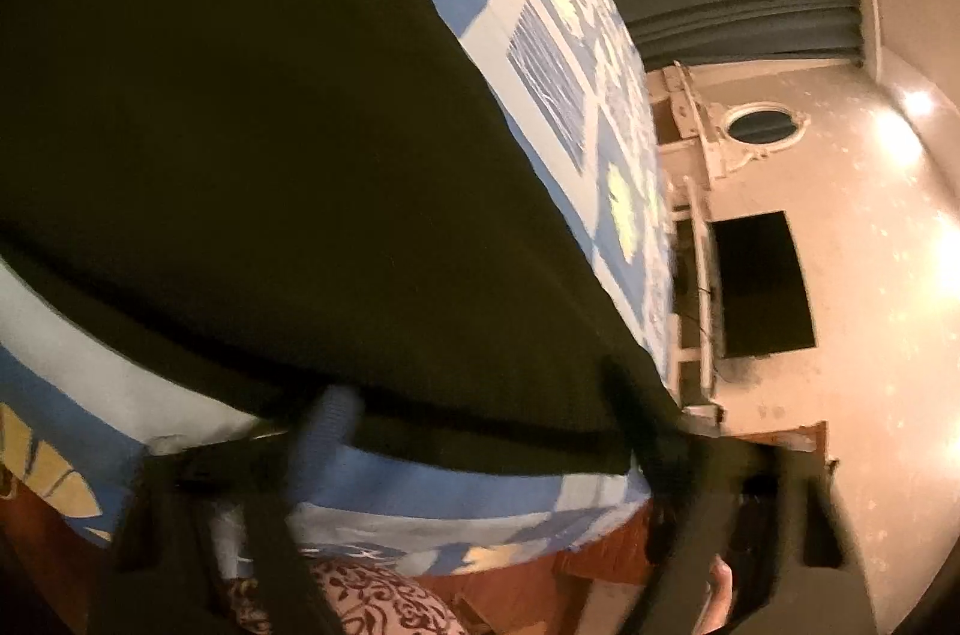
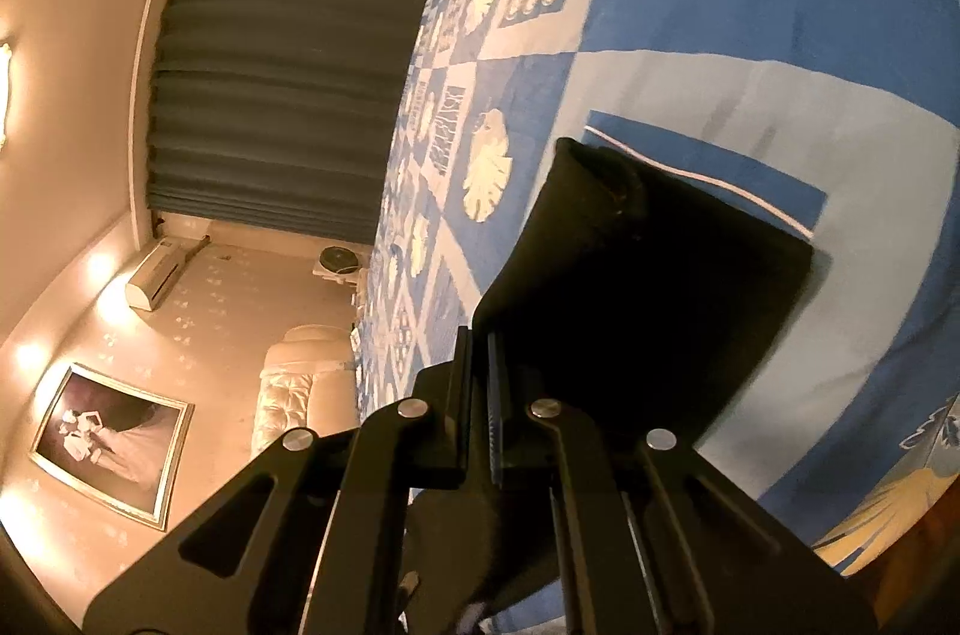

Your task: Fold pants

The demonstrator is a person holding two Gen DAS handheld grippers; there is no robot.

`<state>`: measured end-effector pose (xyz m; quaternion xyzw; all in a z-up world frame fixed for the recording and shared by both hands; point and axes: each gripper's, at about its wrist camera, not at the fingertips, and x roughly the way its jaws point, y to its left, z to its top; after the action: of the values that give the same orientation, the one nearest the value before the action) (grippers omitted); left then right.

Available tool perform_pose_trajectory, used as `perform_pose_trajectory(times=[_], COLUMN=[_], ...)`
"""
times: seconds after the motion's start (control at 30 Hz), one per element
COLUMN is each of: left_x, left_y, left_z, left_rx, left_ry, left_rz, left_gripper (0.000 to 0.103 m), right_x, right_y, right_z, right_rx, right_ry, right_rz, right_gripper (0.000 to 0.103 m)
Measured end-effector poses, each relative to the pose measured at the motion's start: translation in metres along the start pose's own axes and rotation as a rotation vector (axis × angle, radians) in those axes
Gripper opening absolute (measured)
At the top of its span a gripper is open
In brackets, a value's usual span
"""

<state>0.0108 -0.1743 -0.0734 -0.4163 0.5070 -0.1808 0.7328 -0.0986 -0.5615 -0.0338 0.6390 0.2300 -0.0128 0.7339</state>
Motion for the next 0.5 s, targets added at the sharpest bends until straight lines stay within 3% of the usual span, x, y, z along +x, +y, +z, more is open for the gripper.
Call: perform_pose_trajectory(times=[0.07, 0.17, 0.33, 0.5], left_x=[0.004, 0.004, -0.007, -0.013], left_y=[0.002, 0.011, -0.005, -0.012], left_z=[0.001, -0.001, -0.009, -0.009], left_rx=[0.023, 0.004, 0.123, 0.164], left_ry=[0.017, 0.024, -0.03, -0.033], left_rz=[0.061, 0.073, 0.095, 0.084], left_gripper=[0.024, 0.016, 0.013, 0.013], right_x=[-0.001, -0.001, -0.007, -0.029], right_y=[-0.007, -0.017, -0.029, -0.026], right_z=[0.0, -0.001, -0.005, 0.003], right_rx=[-0.002, -0.003, -0.012, -0.059], right_ry=[0.001, 0.007, -0.001, -0.059], right_rz=[-0.018, -0.041, -0.069, -0.086], right_gripper=[0.004, 0.004, 0.004, 0.0])
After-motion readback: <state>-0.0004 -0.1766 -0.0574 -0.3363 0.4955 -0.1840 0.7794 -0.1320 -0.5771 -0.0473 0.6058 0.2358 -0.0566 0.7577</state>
